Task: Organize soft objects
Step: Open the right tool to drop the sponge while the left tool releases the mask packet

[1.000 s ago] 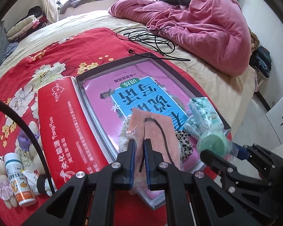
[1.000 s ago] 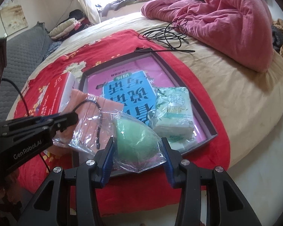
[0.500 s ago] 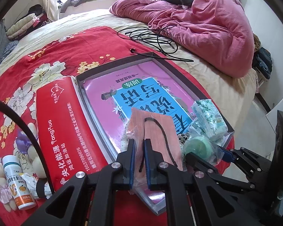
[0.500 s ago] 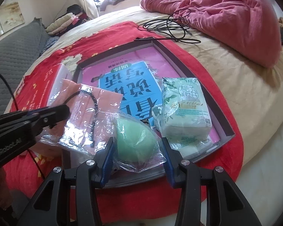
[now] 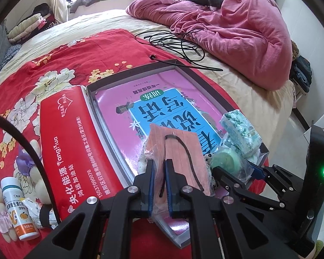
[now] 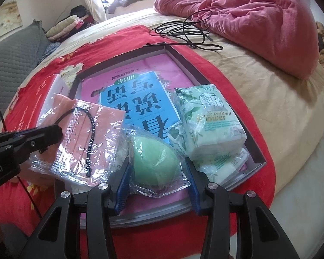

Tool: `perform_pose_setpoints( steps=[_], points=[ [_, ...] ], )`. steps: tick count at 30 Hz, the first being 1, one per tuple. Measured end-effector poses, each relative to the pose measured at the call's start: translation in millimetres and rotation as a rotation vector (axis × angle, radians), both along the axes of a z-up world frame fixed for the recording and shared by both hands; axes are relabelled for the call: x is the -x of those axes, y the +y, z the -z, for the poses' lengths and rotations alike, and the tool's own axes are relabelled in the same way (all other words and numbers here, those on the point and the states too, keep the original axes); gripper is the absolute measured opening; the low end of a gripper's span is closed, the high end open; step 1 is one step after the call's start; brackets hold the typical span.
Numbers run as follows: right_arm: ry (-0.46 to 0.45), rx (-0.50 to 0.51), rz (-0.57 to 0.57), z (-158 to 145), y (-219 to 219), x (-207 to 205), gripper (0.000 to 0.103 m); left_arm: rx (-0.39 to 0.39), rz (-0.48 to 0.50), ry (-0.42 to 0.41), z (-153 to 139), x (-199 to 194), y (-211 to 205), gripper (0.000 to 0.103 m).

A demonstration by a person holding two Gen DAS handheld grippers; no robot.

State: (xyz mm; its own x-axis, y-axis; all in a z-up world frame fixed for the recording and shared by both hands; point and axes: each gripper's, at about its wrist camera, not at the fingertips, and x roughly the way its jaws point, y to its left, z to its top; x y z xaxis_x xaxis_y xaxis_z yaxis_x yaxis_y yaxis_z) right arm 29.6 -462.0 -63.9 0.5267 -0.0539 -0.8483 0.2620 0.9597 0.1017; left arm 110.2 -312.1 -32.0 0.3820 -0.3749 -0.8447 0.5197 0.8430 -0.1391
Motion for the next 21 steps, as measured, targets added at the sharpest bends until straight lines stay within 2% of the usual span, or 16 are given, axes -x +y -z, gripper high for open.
perform_pose_setpoints(
  steps=[11, 15, 21],
  points=[
    [0.004, 0.005, -0.011, -2, 4, 5, 0.050, -0.004, 0.002, 0.001, -1, 0, 0, 0.010],
    [0.003, 0.019, -0.010, -6, 5, 7, 0.055, -0.006, 0.009, -0.002, -1, 0, 0, 0.010],
    [-0.007, 0.030, -0.012, -15, 5, 7, 0.056, -0.008, 0.009, 0.003, -2, 0, 0, 0.010]
  ],
)
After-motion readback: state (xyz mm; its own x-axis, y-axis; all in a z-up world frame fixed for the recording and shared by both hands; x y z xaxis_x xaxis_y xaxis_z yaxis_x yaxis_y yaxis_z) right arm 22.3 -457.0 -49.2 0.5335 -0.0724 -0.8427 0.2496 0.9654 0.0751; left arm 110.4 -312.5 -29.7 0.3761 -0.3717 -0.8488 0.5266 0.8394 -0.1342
